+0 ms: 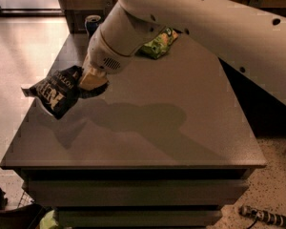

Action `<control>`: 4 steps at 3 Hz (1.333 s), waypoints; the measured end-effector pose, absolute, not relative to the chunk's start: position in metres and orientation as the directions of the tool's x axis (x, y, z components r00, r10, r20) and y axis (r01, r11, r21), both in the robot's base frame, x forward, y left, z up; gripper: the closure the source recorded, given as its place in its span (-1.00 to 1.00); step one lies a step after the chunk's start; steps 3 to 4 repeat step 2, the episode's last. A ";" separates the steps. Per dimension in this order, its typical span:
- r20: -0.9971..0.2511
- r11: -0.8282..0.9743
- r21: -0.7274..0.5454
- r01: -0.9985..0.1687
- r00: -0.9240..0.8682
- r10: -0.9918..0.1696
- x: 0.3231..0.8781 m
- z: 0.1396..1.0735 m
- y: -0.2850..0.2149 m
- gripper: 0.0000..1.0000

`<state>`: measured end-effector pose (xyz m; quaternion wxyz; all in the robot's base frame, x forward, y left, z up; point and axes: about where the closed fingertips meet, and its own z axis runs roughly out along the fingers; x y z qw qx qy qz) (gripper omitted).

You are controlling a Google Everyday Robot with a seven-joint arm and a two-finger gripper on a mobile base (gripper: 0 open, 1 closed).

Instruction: Pick blue chip bag

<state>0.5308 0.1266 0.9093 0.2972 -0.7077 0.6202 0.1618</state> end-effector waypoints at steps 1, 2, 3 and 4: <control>-0.598 -0.024 -0.290 -0.957 0.201 -0.776 0.525 0.956 0.108 1.00; -0.614 0.029 -0.355 -0.934 0.210 -0.761 0.521 0.993 0.086 1.00; -0.614 0.029 -0.355 -0.934 0.210 -0.761 0.521 0.993 0.086 1.00; -0.614 0.029 -0.355 -0.934 0.210 -0.761 0.521 0.993 0.086 1.00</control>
Offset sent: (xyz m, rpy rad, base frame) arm -0.0077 -0.0764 0.1270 0.1271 -0.2283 -0.1487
